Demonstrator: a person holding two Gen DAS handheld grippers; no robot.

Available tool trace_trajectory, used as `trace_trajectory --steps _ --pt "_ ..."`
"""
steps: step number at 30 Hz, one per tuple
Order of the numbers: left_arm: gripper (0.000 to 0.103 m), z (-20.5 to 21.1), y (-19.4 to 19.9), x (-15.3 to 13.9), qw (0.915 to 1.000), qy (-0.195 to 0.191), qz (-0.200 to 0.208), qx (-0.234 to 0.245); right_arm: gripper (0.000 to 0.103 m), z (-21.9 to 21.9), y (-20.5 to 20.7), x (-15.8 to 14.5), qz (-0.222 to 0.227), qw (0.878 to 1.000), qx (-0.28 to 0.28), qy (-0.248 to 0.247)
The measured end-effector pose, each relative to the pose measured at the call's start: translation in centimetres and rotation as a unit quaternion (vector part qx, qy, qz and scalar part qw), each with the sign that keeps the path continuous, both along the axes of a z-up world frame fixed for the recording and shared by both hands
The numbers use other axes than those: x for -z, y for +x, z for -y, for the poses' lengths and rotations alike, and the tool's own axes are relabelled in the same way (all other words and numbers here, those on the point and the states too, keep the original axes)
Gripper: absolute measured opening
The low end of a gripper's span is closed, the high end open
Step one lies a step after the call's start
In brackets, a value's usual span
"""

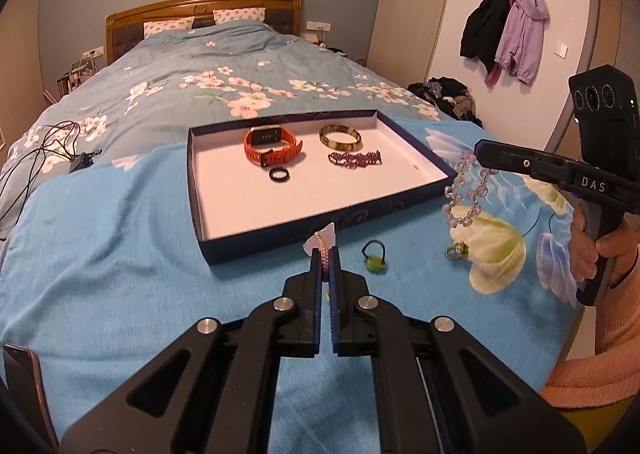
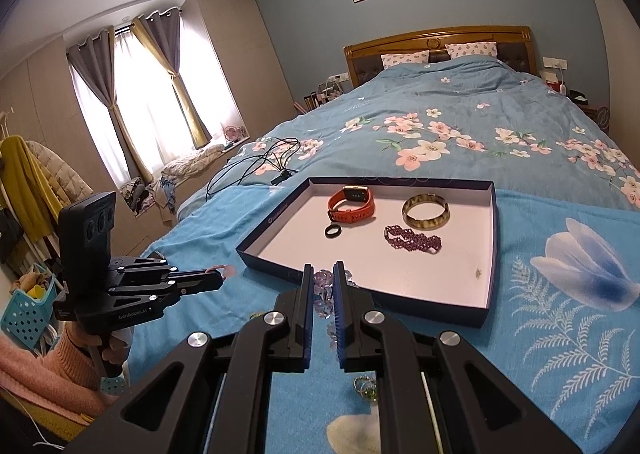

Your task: Organize jewelry

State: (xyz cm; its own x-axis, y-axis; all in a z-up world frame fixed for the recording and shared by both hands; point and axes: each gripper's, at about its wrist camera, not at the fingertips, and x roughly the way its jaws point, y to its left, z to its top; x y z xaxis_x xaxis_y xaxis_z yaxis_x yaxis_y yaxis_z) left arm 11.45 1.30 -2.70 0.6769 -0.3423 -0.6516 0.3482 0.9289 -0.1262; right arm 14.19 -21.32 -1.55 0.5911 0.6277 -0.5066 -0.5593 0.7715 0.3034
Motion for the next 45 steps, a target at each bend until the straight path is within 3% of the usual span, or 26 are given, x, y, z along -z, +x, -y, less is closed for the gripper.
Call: trace_trajectory --steps 15,45 --pt "0.004 0.5 1.6 -0.8 0.9999 -0.001 0.010 -0.003 0.008 -0.4 2.0 -1.2 0.013 1.000 0.010 0.001" --pt "0.004 1.9 7.0 -0.4 0.9998 0.018 0.001 -0.008 0.008 -1.8 7.8 -0.1 -0.011 0.999 0.034 -0.005"
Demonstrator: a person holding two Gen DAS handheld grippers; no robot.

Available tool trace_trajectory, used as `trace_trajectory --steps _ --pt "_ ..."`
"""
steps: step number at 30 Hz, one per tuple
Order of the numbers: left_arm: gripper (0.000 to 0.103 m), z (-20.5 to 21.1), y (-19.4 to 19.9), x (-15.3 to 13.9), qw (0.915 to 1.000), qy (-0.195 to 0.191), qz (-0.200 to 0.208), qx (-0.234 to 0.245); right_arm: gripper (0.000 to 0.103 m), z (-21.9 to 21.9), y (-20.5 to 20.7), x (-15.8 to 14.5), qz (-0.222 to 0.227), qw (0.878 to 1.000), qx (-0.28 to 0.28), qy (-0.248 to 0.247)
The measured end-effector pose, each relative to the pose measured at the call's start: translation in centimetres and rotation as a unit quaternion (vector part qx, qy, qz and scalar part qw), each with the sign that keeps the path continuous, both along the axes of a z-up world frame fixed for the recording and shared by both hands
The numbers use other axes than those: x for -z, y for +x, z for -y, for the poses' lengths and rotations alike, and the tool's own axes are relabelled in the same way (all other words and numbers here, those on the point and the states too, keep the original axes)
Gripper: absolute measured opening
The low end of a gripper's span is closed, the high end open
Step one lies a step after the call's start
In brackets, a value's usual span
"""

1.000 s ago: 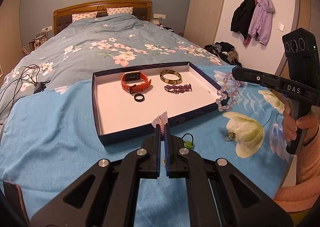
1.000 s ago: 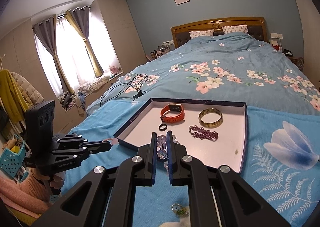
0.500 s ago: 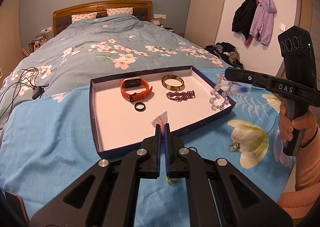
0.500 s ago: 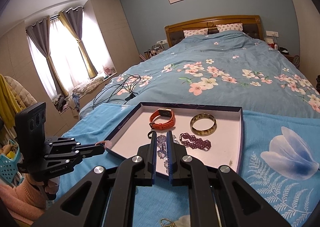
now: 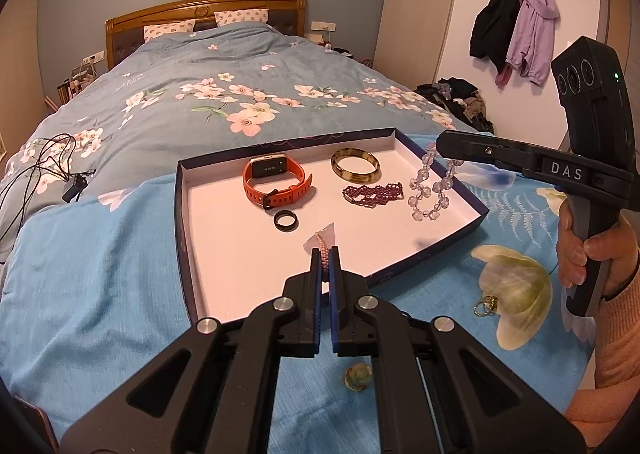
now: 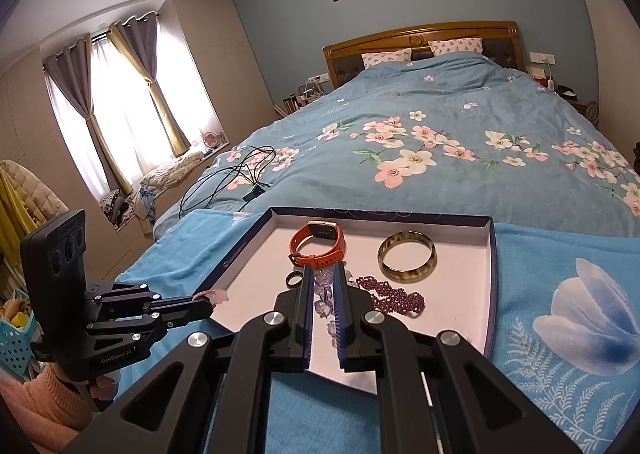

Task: Organize jewelry
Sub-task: 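Lower the pink hair tie and crystal bracelet into the lid, opening both tools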

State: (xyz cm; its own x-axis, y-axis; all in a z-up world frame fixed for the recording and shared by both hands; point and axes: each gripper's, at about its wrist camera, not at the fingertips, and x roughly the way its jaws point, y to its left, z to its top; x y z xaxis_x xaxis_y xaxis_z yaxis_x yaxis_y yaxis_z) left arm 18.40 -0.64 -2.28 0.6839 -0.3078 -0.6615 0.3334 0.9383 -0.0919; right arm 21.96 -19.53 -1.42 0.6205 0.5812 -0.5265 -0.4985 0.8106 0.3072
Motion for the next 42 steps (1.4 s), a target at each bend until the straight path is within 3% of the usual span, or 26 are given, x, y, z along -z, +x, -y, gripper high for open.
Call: trace_trajectory --steps 42 --pt "0.004 0.8 6.4 3.1 0.9983 0.030 -0.046 -0.020 0.008 -1.8 4.9 2.8 -0.054 0.998 0.003 0.015"
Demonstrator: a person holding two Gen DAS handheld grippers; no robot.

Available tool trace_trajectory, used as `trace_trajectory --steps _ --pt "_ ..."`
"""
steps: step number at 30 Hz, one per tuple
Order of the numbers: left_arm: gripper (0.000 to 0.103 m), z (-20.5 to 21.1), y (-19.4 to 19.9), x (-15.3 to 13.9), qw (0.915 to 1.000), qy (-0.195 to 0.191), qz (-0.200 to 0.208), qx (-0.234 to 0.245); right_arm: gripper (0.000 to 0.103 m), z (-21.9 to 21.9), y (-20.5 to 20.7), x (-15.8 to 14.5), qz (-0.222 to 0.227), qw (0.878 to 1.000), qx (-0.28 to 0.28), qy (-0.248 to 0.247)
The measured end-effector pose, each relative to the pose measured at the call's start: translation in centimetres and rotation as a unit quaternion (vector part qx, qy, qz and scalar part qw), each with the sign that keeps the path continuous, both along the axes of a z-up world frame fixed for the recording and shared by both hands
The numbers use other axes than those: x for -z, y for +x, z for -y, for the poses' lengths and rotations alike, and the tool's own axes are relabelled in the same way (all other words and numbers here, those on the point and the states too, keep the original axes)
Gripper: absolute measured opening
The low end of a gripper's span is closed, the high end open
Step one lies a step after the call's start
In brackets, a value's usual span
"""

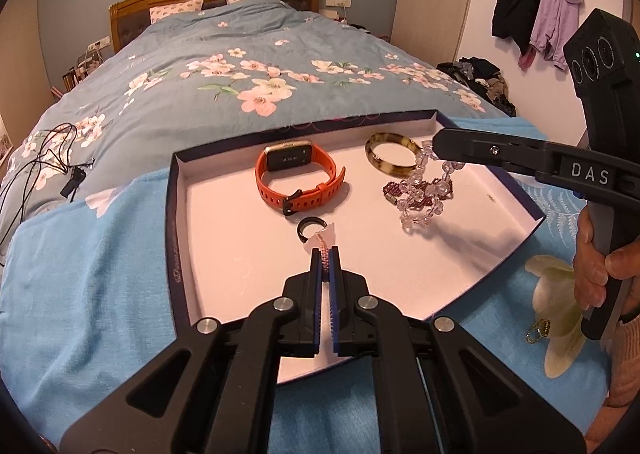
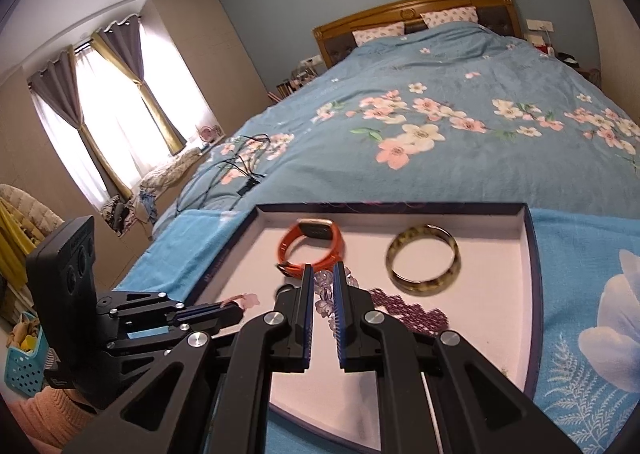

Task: Organize jewelry
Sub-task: 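Lower the pink hair tie and crystal bracelet into the lid, opening both tools, then grasp the gold green-stone ring with the right tool while the left tool grasps the green bead ring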

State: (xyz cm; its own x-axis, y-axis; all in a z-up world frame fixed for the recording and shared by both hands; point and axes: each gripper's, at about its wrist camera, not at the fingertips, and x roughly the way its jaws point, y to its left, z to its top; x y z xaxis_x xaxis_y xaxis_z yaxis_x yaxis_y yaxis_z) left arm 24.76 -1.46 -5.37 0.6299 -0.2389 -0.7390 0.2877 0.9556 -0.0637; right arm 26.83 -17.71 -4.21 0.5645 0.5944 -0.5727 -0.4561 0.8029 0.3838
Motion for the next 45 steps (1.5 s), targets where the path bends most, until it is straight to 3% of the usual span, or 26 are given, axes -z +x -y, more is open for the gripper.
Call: trace_trajectory --steps 17,23,28,37,45 --pt "0.006 0.9 2.1 2.2 0.9995 0.012 -0.031 0.002 0.010 2.7 1.0 2.1 -0.030 0.998 0.048 -0.039" --pt "0.013 0.7 2.1 2.0 0.9996 0.010 -0.025 -0.005 0.015 3.7 0.9 2.6 -0.040 0.995 0.069 -0.051" --pt "0.027 0.2 1.1 0.7 0.9999 0.009 -0.004 -0.014 0.027 4.4 0.2 2.2 -0.030 0.995 0.081 -0.057" --pt "0.036 -1.1 -3.8 -2.7 0.9985 -0.004 0.053 -0.013 0.039 5.0 -3.9 0.1 0.012 0.997 0.055 -0.045" --pt "0.041 -1.8 -8.8 -2.4 0.9986 -0.022 0.049 0.002 0.040 4.9 -9.0 0.0 0.031 0.997 0.015 -0.072"
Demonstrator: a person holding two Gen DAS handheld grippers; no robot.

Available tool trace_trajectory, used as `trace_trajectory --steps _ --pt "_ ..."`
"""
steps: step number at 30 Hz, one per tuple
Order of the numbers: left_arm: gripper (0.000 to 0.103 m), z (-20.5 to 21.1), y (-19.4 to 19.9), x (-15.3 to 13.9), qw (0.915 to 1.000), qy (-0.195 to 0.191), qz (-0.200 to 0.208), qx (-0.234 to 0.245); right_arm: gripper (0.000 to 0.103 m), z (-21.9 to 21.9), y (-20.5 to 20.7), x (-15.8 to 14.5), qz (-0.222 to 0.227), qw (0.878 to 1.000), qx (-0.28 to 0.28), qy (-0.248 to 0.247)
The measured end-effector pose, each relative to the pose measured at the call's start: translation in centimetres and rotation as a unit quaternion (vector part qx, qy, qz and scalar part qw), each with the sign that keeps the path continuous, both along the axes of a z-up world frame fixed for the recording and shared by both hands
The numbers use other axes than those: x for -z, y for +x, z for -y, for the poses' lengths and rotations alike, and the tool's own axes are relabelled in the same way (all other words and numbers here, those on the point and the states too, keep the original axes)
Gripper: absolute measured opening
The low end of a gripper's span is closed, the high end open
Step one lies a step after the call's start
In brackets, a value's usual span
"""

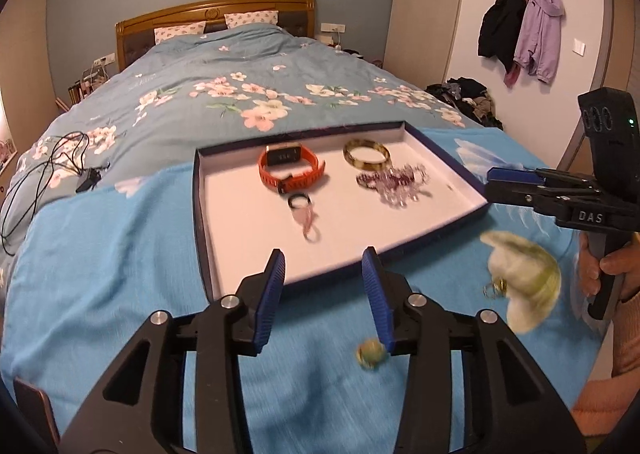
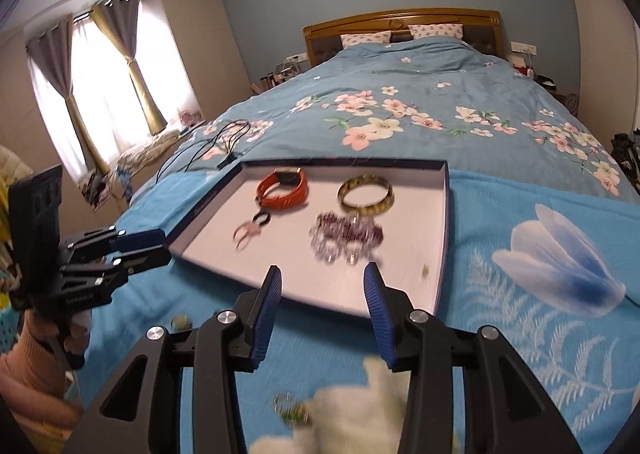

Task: Organize jewelry
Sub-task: 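Grasp the gold green-stone ring with the right tool while the left tool grasps the green bead ring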

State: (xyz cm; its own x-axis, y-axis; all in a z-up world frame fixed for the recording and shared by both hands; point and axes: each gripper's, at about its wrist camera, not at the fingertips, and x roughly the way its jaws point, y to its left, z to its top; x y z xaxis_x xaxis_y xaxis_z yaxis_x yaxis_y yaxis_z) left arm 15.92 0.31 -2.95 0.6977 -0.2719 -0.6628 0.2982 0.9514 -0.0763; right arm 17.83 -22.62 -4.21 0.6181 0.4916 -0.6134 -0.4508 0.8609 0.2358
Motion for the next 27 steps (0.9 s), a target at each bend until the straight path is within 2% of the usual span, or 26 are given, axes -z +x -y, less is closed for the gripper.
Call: trace_trajectory --steps 6,9,18,24,25,27 --pt "0.043 -0.3 -2.1 1.8 0.9997 -0.004 -0.024 0.000 0.039 0.1 -3.0 1.6 -0.010 0.999 -0.017 -0.045" --pt "0.043 -0.6 -2.4 2.4 0.9995 -0.008 -0.032 0.000 0.033 -0.1 -4.1 2.8 -0.026 0.997 -0.031 -0.063" --pt "0.043 0.3 -3.1 2.9 0.9991 -0.008 -0.039 0.012 0.030 -1.6 -5.6 4.5 -0.038 0.991 -0.061 -0.111" --pt "0.043 0.4 -3.1 3.2 0.9989 -0.009 -0.045 0.014 0.016 -2.0 -5.6 4.8 -0.038 0.989 -0.066 -0.125" --pt "0.044 0.4 -3.0 3.2 0.9988 -0.009 -0.046 0.014 0.008 -2.0 -5.5 4.8 -0.038 0.989 -0.064 -0.126" --pt "0.044 0.4 -3.0 3.4 0.9987 -0.009 -0.048 0.014 0.003 -2.0 -5.5 4.8 -0.038 0.989 -0.064 -0.124"
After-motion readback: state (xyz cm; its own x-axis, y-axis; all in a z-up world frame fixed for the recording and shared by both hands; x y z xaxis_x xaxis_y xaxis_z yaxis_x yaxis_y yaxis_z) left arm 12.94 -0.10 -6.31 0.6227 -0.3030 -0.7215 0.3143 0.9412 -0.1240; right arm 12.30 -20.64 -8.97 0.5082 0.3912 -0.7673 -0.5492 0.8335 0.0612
